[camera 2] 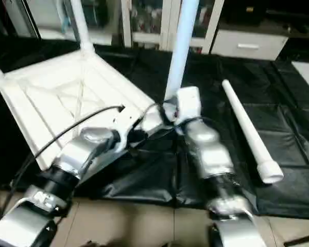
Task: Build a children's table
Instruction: Insert table leg to table base, then rotate leg to tighten
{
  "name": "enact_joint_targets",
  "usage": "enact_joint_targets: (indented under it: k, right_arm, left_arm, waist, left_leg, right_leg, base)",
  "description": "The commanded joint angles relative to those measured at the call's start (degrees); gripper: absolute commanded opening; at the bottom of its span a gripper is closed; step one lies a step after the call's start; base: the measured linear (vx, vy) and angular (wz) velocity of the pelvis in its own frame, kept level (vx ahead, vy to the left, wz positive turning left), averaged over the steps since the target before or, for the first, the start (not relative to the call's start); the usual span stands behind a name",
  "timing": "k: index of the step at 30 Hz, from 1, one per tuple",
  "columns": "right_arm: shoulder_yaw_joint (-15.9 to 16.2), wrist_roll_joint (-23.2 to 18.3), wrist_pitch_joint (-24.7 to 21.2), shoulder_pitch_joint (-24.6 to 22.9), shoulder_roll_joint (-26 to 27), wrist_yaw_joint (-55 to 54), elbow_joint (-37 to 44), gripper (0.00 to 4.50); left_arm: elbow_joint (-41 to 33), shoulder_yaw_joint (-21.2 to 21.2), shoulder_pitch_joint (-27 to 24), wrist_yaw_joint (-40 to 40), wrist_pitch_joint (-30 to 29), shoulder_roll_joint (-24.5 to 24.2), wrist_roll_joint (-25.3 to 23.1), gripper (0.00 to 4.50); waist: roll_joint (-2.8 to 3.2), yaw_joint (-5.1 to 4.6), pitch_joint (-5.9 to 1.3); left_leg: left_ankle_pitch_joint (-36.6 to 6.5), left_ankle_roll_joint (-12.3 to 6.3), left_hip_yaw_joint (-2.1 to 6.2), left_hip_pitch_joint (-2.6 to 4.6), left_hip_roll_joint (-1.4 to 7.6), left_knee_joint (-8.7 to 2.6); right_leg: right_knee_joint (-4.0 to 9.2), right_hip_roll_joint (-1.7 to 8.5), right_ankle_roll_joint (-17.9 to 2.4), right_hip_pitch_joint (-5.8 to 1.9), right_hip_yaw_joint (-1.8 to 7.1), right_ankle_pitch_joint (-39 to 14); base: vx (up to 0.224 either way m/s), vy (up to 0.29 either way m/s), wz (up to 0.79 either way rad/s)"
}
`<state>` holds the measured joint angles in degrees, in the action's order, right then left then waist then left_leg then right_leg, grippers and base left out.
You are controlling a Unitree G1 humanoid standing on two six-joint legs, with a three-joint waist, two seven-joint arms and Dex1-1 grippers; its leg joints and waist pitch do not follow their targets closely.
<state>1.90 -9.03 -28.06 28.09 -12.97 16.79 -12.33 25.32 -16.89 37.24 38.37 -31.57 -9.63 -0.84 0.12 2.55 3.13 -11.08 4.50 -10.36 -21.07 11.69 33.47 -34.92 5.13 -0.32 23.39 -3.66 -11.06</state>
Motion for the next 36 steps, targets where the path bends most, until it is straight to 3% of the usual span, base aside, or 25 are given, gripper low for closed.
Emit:
enact_joint_targets:
  k: [1,2,4,7,8,9,10,12,15,21,26,32,36]
  right_arm:
    - [3.3,-2.0,-5.7,-2.7,-4.5,7.4,6.2,4.44]
    - [4.3,-2.7,-7.5,-3.9,-6.8,10.1,8.3,4.44]
    - [2.7,-7.0,-8.5,-6.1,-11.6,17.1,11.7,4.44]
    - [2.5,-7.7,-7.2,-7.3,-14.7,21.5,13.0,4.44]
    - [2.5,-7.9,-6.0,-8.0,-17.1,25.0,13.2,4.44]
    - [2.5,-8.2,-5.6,-8.7,-18.9,27.5,13.8,4.44]
    - [2.4,-8.9,-5.7,-9.3,-20.6,30.1,14.2,4.44]
    - [2.5,-11.0,-6.5,-10.1,-23.2,34.8,14.9,4.44]
    - [4.0,-12.3,-6.5,-10.7,-25.9,39.9,14.5,4.44]
    - [7.7,-9.1,-1.7,-9.1,-25.5,42.9,11.1,4.44]
    - [11.2,-5.4,3.0,-6.2,-23.3,43.4,6.3,4.44]
    - [11.2,-5.4,5.8,-3.6,-20.4,43.1,2.5,4.44]
    - [11.5,-5.1,6.8,-3.2,-20.1,43.9,1.6,4.27]
  left_arm:
    - [-1.7,-2.0,-0.9,5.2,1.0,-2.8,-0.1,0.0]
    - [-2.0,-2.7,-1.3,7.2,1.5,-3.9,0.0,0.0]
    - [-2.7,-3.5,-2.2,12.6,4.6,-6.6,1.1,0.0]
    - [-3.6,-3.7,-2.7,15.5,5.7,-7.8,2.1,0.0]
    - [-4.7,-3.8,-3.3,18.2,6.9,-8.9,3.0,0.0]
    - [-5.5,-3.9,-3.8,20.2,7.7,-9.7,3.7,0.0]
    - [-6.6,-4.2,-4.3,22.9,9.1,-10.6,4.5,0.0]
    - [-9.4,-4.7,-5.5,28.0,10.6,-12.2,6.8,0.0]
    - [-12.0,-5.5,-6.3,32.4,10.8,-13.7,8.7,0.0]
    - [-11.5,-6.4,-6.1,32.9,12.7,-14.0,7.1,0.0]
    - [-10.6,-6.4,-5.9,32.1,13.8,-13.4,6.3,0.0]
    - [-10.3,-6.4,-6.1,31.4,14.6,-13.4,6.0,0.0]
    - [-10.3,-6.4,-6.2,31.2,14.8,-13.5,5.8,0.0]
  waist:
    - [0.2,0.42,-3.88]
    - [0.4,0.54,-3.71]
    - [0.32,0.86,-3.67]
    - [0.31,1.02,-3.66]
    - [1.0,1.22,-3.64]
    - [0.76,1.17,-3.63]
    - [0.53,1.49,-3.76]
    - [0.69,1.84,-3.96]
    - [0.69,2.4,-4.04]
    - [0.38,2.94,-3.85]
    - [0.27,2.57,-4.0]
    - [0.19,2.27,-4.18]
    - [0.11,2.24,-4.1]
  left_leg:
    - [-4.4,-3.5,0.14,0.58,0.96,-3.48]
    - [-5.7,-3.28,0.17,0.5,1.05,-3.61]
    - [-7.8,-2.84,0.13,0.66,1.24,-3.63]
    - [-8.5,-2.18,0.09,0.65,1.32,-3.6]
    - [-9.1,-1.83,0.17,0.83,1.39,-3.57]
    - [-9.5,-1.85,0.03,0.98,1.45,-3.56]
    - [-8.9,-2.1,0.04,1.01,1.5,-3.44]
    - [-6.4,-3.07,0.02,0.78,1.57,-3.3]
    - [-4.8,-4.54,-0.27,0.97,1.45,-2.93]
    - [-8.1,-2.83,-0.48,1.05,1.64,-3.05]
    - [-7.7,-2.21,-0.37,0.74,1.48,-2.92]
    - [-6.0,-3.41,-0.38,0.6,1.33,-2.64]
    - [-6.7,-3.55,-0.39,0.61,1.34,-2.63]
  right_leg:
    - [3.39,2.18,-13.5,-3.81,2.36,3.0]
    - [3.45,2.34,-13.4,-3.81,2.48,1.3]
    - [3.69,2.46,-13.3,-3.68,2.55,-1.1]
    - [3.62,2.57,-13.5,-3.47,2.57,-2.8]
    - [3.67,2.58,-13.5,-3.3,2.51,-3.7]
    - [3.84,2.51,-13.5,-3.24,2.54,-3.8]
    - [3.53,2.53,-13.9,-3.37,2.59,-2.5]
    - [3.03,2.55,-14.5,-3.56,2.6,0.9]
    - [2.73,2.44,-15.7,-3.17,2.52,3.2]
    - [3.19,2.78,-14.8,-3.07,2.59,-3.8]
    - [2.97,2.74,-14.0,-3.14,2.59,-4.1]
    - [2.58,2.56,-14.7,-3.31,2.55,-1.2]
    - [2.69,2.56,-14.7,-3.29,2.57,-2.7]
  base:
    - [0.0,0.0,0.0]
    - [0.0,0.0,0.0]
    - [0.0,0.0,0.0]
    - [0.0,0.0,0.0]
    - [0.0,0.0,0.0]
    - [0.0,0.0,0.0]
    - [0.0,0.0,0.0]
    - [0.0,0.0,0.0]
    - [0.0,0.0,0.0]
    - [0.0,0.0,0.0]
    - [0.0,0.0,0.0]
    - [0.0,0.0,0.0]
    - [0.0,0.0,0.0]
